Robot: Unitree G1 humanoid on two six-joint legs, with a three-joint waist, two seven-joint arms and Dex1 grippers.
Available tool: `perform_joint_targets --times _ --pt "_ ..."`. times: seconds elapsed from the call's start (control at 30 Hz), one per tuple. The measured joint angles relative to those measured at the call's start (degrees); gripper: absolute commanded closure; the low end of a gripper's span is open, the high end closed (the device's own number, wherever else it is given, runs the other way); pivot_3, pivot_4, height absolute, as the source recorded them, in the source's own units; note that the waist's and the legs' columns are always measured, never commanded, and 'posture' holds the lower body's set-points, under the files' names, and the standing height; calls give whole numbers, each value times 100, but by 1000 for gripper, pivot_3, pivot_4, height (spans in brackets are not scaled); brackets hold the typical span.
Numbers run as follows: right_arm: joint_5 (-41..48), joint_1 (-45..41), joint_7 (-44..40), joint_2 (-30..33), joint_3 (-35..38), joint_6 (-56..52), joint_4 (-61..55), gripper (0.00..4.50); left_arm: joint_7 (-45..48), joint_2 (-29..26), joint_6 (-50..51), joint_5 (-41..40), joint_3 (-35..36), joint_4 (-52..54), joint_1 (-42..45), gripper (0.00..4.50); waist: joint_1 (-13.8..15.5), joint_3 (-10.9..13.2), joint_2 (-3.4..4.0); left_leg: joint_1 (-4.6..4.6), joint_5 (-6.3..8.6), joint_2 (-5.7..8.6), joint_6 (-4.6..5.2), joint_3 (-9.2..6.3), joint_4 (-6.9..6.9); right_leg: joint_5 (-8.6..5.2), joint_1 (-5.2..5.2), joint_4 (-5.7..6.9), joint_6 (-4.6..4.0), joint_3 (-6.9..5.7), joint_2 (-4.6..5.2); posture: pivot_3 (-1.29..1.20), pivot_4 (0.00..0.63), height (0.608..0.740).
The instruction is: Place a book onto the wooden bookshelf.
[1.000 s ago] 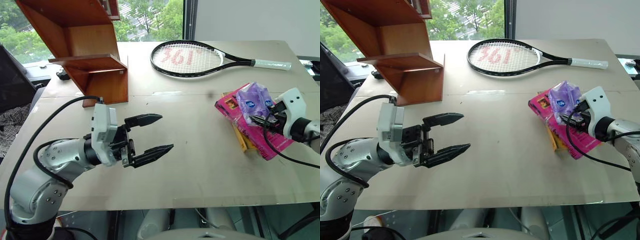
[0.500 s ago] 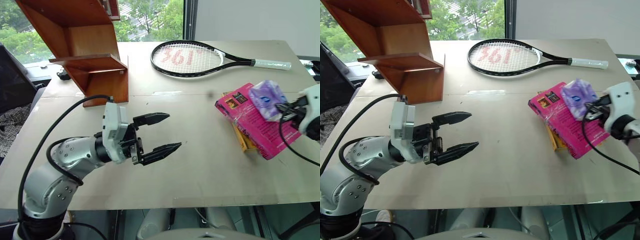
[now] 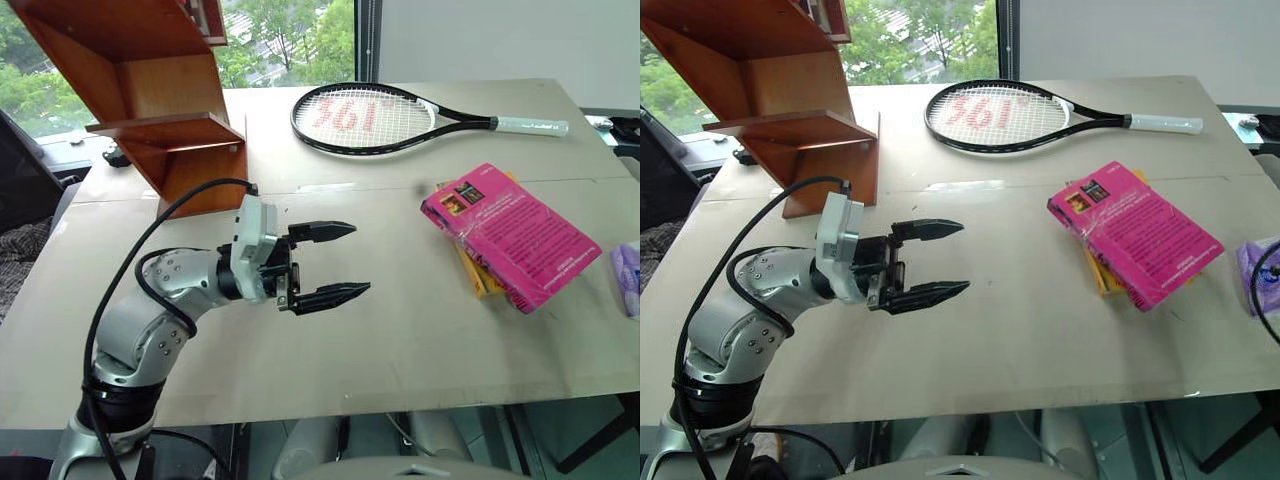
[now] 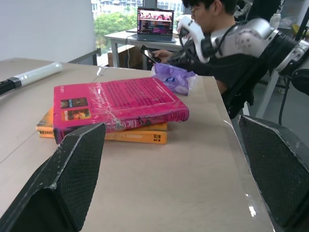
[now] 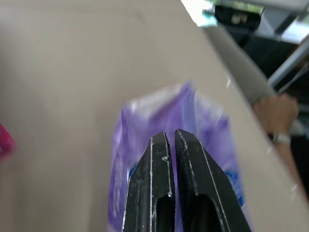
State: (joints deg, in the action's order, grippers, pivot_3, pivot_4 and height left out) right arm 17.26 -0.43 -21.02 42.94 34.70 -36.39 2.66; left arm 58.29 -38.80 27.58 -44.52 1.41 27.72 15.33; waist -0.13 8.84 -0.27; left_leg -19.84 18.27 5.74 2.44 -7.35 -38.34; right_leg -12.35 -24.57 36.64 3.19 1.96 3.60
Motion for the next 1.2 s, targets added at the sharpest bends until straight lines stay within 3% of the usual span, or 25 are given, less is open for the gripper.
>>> perform_joint_targets --times 0.03,0.1,0.37,0.4,0.47,0.53,0.67,0.73,0.9,1.2 --pt "-51 47 -102 -6 -132 176 147 4070 10 0 0 7 3 0 -5 0 0 0 3 0 0 0 0 1 0 0 -2 0 0 2 0 0 150 740" --pt "-36 141 -386 -2 -184 453 243 3730 -7 3 0 11 31 1 -70 0 1 -1 6 0 0 0 0 -1 1 0 -3 0 0 1 0 0 150 740" --pt "1050 366 -1519 896 638 -84 -1411 174 -133 -23 69 -52 195 65 -360 0 -9 1 13 0 1 -2 0 -6 -2 0 -4 7 1 -2 -3 0 150 740" --pt "1166 332 -1642 1112 617 -252 -1648 174 -160 -23 69 -53 227 80 -394 0 -8 1 11 0 1 -3 0 -7 -2 0 -3 7 1 -4 -3 0 150 740" --pt "1195 -12 -1803 1382 286 -327 -1647 730 -272 11 76 -53 251 161 -446 0 -23 0 3 1 1 -2 1 -1 -6 0 -1 6 1 -2 -2 0 150 740" --pt "766 -859 -1928 1685 -711 -7 -929 1722 -415 63 77 -50 230 380 -594 0 -67 2 -9 6 2 -1 4 25 -8 5 0 4 9 0 -2 0 150 740" --pt "29 -1833 -2026 1688 -1977 491 201 3311 -601 69 82 -51 279 566 -789 0 -35 8 -9 -5 2 -2 4 18 -5 5 -12 3 8 5 0 0 150 740" --pt "-303 -2397 -2132 1638 -2520 752 739 4341 -749 72 98 -52 305 737 -916 0 -34 9 -6 -12 2 -2 4 20 1 4 -22 3 8 10 1 0 150 740" --pt "-1008 -3333 -2404 1580 -3317 1420 1758 4467 -996 51 98 -53 400 1013 -1194 0 -7 9 -6 -22 2 -3 4 14 5 4 -26 -16 8 7 0 0 150 740" --pt "-1793 -4471 -2860 1132 -4084 2154 3657 4467 -1257 32 61 1 553 1238 -1601 0 -35 10 -4 -23 3 -3 5 16 3 5 -26 -13 7 9 -1 0 150 740"
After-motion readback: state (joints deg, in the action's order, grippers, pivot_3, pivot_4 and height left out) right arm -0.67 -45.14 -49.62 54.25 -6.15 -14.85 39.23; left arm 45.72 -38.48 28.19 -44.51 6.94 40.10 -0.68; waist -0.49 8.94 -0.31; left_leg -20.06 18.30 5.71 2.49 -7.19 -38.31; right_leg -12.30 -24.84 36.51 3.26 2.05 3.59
